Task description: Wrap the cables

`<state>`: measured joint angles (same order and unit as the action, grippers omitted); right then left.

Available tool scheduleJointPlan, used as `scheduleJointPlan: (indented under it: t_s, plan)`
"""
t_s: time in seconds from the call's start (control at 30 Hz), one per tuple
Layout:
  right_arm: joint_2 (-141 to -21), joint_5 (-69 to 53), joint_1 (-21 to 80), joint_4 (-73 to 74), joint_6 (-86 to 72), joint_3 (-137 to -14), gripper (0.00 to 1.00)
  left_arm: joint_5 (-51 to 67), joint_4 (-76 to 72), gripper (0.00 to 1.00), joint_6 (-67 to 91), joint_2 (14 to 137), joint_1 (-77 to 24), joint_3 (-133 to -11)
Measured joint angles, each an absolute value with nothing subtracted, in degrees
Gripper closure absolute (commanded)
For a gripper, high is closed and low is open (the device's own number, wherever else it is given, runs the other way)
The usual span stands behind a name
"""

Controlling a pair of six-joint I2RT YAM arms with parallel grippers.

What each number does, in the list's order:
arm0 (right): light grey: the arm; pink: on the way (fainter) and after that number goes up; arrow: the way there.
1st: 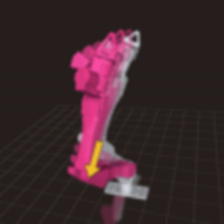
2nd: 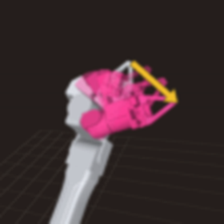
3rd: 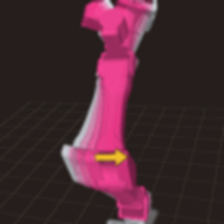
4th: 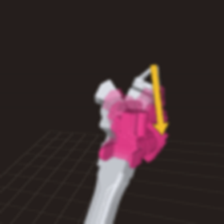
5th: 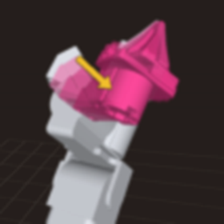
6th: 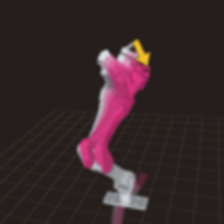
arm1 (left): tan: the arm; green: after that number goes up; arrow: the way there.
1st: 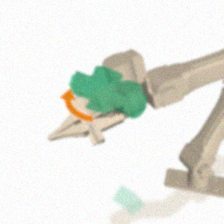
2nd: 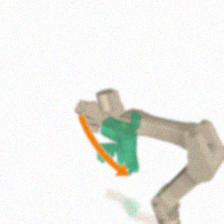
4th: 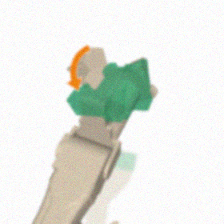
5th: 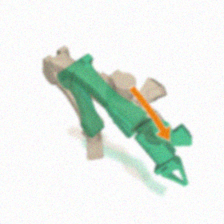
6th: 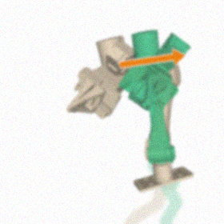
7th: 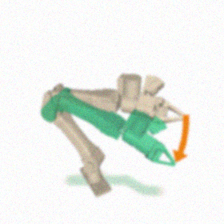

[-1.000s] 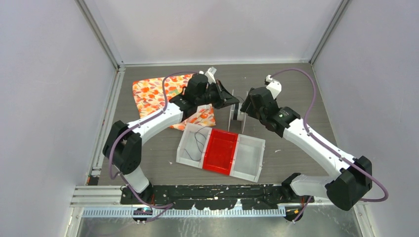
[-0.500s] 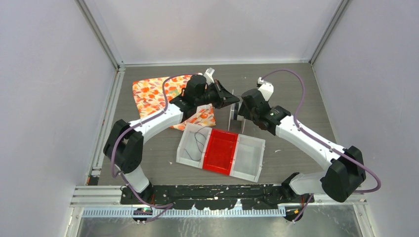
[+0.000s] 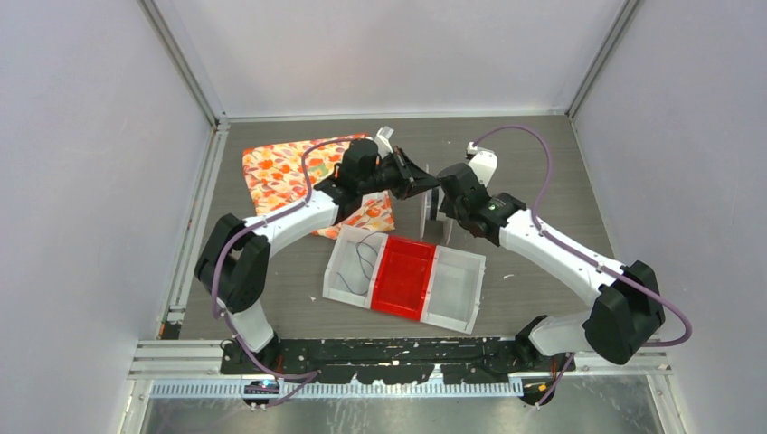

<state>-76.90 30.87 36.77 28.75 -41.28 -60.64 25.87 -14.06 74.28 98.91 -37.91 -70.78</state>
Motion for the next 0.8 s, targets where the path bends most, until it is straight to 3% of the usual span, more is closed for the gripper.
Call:
scheduleJointPlan:
  t_s: [0.4, 0.8]
  plan:
    - [-77.5, 36.1, 39.2, 30.3, -38.5, -61.1, 0.99, 26.7, -14.8, 1.00, 74.6, 98.9, -37.9, -70.2]
    - [-77.6, 38.5, 40.4, 31.8, -37.4, -61.6, 1.00, 27.7, -15.6, 0.99, 74.8, 99.2, -37.8, -70.2]
